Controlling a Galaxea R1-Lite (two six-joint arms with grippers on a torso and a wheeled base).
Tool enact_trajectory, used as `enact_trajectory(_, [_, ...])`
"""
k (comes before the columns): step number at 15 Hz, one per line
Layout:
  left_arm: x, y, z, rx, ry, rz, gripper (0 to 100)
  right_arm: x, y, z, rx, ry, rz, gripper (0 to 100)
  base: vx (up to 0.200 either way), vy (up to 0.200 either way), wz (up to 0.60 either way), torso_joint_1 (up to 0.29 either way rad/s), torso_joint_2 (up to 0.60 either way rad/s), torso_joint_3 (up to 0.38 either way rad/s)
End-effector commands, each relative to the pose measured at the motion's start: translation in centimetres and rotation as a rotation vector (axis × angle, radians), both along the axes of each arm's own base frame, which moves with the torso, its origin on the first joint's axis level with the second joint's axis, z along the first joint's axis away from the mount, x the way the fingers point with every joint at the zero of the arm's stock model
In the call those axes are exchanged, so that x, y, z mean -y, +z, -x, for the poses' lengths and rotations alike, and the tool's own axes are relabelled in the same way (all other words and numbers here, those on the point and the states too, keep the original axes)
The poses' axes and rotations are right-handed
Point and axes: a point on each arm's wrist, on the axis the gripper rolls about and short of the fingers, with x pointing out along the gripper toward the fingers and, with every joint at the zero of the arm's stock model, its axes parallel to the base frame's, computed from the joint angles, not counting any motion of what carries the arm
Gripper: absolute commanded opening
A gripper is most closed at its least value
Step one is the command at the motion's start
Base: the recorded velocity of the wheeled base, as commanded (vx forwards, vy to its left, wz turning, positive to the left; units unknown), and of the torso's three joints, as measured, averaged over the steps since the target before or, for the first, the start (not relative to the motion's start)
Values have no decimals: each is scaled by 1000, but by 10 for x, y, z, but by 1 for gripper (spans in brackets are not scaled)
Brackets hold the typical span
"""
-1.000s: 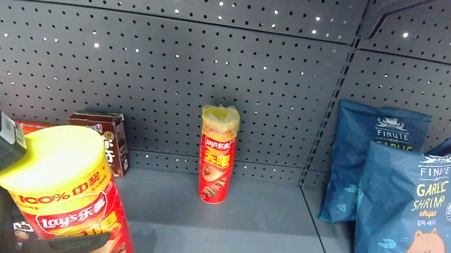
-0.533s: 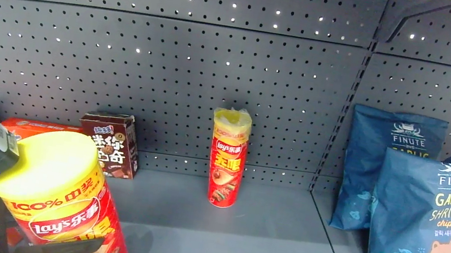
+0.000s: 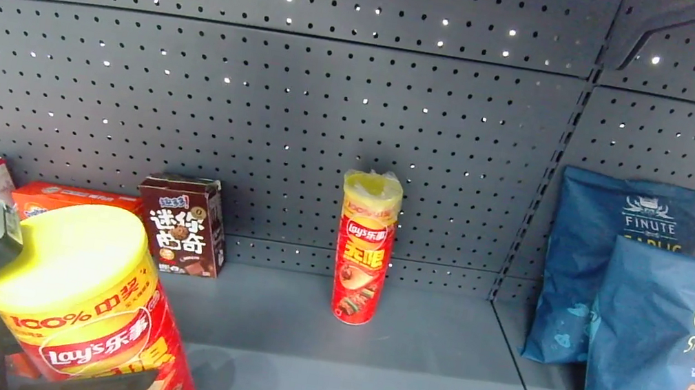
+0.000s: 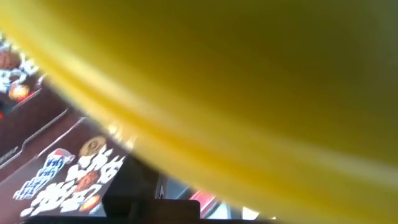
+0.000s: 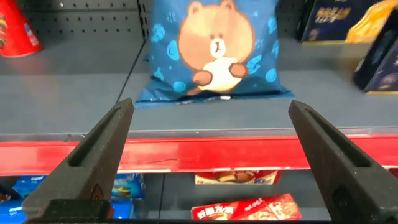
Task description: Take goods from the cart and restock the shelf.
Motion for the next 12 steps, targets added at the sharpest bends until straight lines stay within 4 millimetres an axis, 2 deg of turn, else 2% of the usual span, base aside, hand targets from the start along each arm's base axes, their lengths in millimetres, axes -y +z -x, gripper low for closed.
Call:
enact_trajectory(1, [0,1,0,5,-1,3,0,0,0,0,0,0,0,100,0,0,0,0,0,0])
enact_trajectory(3, [1,1,0,5,-3,3,0,0,1,-2,-30,6,-3,100,0,0,0,0,0,0])
enact_trajectory(5, [1,1,0,5,-7,3,0,0,2,-5,-67,-66,-48,100,0,0,0,0,0,0])
enact_trajectory(6, [2,2,-1,7,-8,3,0,0,9,-5,-58,-28,-24,100,0,0,0,0,0,0])
enact_trajectory(7, [2,2,-2,7,-9,1,0,-1,77,-6,27,31,-66,100,0,0,0,0,0,0])
enact_trajectory(9, [4,0,-4,-7,-12,-7,0,-2,145,-29,1,89,-84,100,0,0,0,0,0,0])
enact_trajectory(11, [5,0,-3,-5,-24,-6,0,-4,154,-41,-37,214,77,100,0,0,0,0,0,0])
enact_trajectory(12, [6,2,-4,-1,-22,-4,0,-7,162,-57,-79,259,86,100,0,0,0,0,0,0])
